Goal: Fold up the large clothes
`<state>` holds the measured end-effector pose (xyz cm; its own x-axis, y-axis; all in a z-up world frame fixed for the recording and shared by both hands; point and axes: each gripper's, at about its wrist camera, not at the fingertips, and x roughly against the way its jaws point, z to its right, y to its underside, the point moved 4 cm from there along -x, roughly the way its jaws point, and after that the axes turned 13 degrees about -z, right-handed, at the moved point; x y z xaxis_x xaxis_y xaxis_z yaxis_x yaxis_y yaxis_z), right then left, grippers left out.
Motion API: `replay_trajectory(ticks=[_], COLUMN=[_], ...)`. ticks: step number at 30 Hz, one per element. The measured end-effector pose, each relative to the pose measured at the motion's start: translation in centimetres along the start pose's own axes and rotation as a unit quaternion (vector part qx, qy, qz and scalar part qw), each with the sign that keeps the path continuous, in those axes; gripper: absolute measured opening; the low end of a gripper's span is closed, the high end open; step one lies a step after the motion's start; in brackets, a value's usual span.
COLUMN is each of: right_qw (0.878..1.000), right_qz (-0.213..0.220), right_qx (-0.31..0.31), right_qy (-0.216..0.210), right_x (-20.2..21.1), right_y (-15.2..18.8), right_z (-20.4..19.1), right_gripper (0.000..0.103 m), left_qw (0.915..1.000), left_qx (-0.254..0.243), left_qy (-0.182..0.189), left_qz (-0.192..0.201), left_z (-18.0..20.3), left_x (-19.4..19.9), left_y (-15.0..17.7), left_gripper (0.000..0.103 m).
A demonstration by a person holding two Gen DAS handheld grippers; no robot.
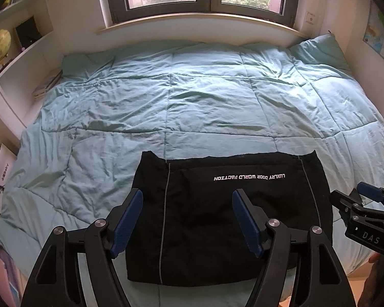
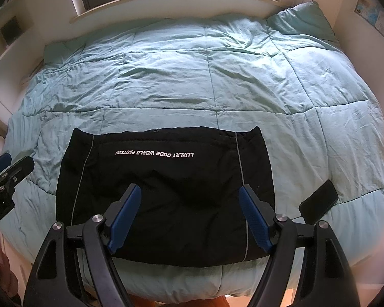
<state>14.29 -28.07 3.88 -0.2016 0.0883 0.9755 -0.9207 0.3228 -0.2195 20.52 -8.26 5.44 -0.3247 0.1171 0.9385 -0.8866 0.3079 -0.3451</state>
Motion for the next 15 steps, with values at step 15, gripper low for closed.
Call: replay_trajectory(ticks=[15], right_qw=[1.000], right_qz=[-0.012], right_qx=[0.008], right_qy=[0.004], right_x=[-1.0], right_y=[0.4], right_z=[0.4], right_gripper=[0.080], left_qw=[0.9992], left_qx=[0.031], left_qy=[-0.025], left_qz=[0.002], left_z=[-1.3], left_x=[-0.7], left_y=[-0.1], left_gripper=[0.074])
